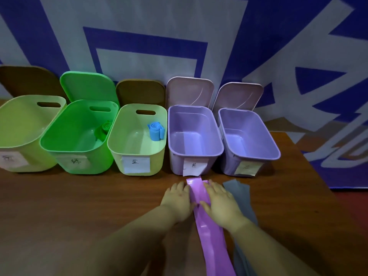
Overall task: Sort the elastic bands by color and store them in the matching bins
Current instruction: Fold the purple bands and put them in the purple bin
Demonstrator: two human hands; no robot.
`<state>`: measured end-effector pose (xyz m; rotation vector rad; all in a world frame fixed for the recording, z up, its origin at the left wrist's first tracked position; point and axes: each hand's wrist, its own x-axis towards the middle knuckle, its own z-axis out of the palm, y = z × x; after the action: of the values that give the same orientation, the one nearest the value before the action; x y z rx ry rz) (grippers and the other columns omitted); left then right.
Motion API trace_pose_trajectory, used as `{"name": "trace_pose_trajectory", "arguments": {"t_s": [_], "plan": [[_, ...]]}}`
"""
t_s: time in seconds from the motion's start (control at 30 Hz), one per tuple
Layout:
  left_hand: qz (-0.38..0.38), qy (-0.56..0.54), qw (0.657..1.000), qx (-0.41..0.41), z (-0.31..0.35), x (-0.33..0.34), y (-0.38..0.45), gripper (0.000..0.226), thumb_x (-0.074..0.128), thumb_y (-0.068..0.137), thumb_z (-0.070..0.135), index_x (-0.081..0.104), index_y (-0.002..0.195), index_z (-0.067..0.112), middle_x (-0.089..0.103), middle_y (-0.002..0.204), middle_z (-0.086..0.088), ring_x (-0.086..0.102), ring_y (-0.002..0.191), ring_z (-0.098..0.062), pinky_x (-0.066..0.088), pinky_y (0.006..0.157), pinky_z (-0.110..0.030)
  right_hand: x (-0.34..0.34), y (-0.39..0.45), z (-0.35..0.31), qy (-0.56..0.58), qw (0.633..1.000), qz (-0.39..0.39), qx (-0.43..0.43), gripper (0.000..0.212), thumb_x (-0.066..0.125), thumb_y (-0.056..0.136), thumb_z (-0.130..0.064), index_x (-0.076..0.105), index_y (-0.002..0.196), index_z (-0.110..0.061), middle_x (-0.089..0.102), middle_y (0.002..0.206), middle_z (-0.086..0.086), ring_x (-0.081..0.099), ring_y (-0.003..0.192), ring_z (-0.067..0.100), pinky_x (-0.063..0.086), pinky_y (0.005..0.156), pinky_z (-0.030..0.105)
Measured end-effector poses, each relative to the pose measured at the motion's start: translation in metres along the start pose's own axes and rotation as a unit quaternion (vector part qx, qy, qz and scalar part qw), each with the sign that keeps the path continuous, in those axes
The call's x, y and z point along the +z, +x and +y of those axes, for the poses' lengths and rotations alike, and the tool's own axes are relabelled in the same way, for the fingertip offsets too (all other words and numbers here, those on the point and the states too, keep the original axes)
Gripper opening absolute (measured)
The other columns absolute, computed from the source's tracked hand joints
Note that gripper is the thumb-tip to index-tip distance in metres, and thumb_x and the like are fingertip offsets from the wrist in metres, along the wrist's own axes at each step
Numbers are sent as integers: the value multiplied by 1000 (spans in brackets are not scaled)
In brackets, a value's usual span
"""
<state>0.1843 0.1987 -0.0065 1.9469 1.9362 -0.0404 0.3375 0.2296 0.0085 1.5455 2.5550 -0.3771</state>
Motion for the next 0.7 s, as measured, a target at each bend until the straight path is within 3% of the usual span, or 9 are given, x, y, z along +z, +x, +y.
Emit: {"name": "trace_pose_trajectory", "arguments": {"t_s": [0.23,0.33,0.4,0.47,0.5,0.6,0.7], "plan": [[55,-52,997,-23,-6,38,18,75,34,96,52,2,151,12,-6,159,-8,-8,146,-24,-7,115,-35,25,33,9,42,997,13,69,74,33,98,-49,0,151,-9,-2,160,8,-4,148,21,0,118,33],[79,-87,993,-12,-11,44,20,77,32,93,58,4,151,15,-4,159,-5,-8,146,-21,-9,115,-32,29,31,9,111,990,38,85,64,40,98,-42,21,148,-8,18,158,8,10,147,21,8,117,31],[90,-106,990,-9,-12,44,21,76,38,93,55,6,151,17,-2,159,-5,-7,146,-20,-7,115,-31,29,27,10,169,977,88,96,40,50,95,-33,47,127,-9,47,137,12,38,133,28,30,106,33],[108,-139,984,3,-14,45,20,77,46,92,51,10,150,17,2,159,-3,-4,147,-19,-6,115,-29,28,22,6,220,961,130,102,13,57,92,-26,50,97,-16,60,103,8,56,99,28,43,80,35],[120,-161,979,13,-16,46,20,78,49,91,50,12,150,17,6,159,-2,-2,147,-19,-6,114,-28,29,19,3,236,956,138,105,13,58,91,-25,46,92,-19,61,95,7,58,88,28,44,72,36],[159,-264,950,41,-23,45,18,75,60,87,44,24,147,16,25,155,-1,12,145,-19,0,115,-28,36,10,-5,271,939,184,103,15,61,90,-22,46,90,-22,66,87,7,62,79,30,48,65,39],[169,-399,898,70,-30,41,14,60,68,84,31,40,136,20,50,137,2,41,130,-13,23,114,-37,46,2,-13,317,907,257,109,16,63,89,-26,47,90,-31,67,81,1,64,77,27,51,64,42]]}}
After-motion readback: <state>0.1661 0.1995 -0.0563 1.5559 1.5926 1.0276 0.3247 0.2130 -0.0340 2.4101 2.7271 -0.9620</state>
